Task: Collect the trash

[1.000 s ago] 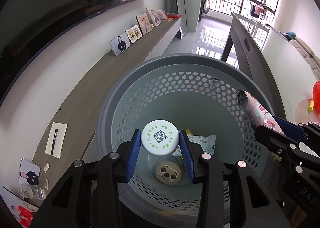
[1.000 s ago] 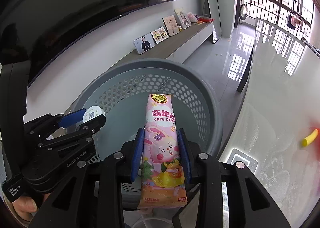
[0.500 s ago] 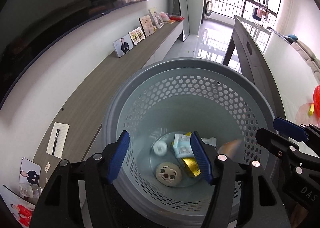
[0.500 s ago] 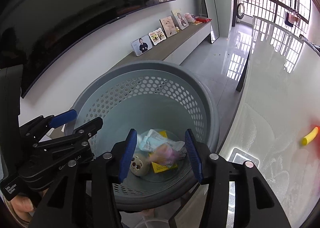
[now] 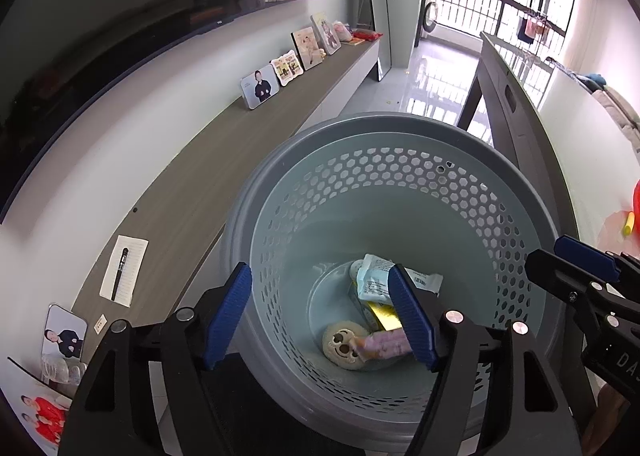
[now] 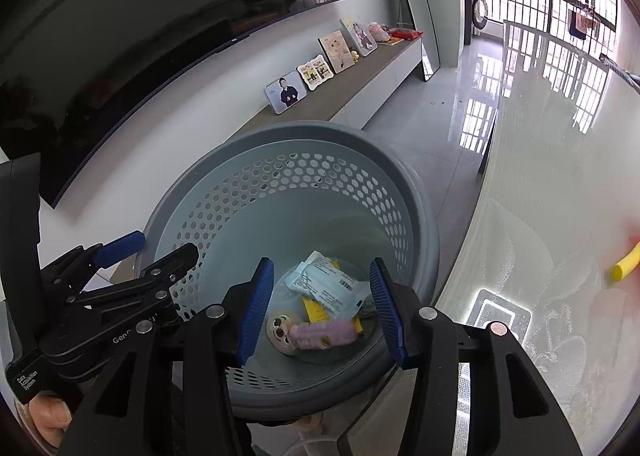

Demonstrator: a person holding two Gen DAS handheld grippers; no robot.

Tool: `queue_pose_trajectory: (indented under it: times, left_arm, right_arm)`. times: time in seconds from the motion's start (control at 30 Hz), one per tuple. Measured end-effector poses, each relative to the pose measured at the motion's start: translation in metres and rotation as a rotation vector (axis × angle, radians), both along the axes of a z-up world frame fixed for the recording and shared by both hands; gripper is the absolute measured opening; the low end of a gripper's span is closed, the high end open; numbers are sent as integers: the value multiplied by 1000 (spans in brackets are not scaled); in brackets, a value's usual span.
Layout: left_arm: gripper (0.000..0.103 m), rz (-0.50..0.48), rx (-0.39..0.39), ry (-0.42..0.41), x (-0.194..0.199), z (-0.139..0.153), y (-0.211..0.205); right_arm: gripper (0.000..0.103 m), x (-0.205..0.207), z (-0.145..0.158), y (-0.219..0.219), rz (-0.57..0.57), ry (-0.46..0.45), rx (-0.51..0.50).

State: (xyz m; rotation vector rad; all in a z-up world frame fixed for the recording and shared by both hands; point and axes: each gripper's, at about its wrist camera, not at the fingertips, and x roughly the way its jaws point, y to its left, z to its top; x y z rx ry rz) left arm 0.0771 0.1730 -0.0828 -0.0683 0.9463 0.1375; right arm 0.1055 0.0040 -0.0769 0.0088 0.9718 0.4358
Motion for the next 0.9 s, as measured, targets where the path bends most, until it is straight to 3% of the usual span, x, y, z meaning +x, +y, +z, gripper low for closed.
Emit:
queue_pose_trajectory:
  times: [0.23,0.9]
  left_arm:
    - [70,-12,-19,1,3,5,2]
    - [72,-21,37,-58,-2,36,1]
  right_arm:
    - [48,5,-2,-3,-8,33,23]
    - [49,-14,14,-17,-22,-36,70]
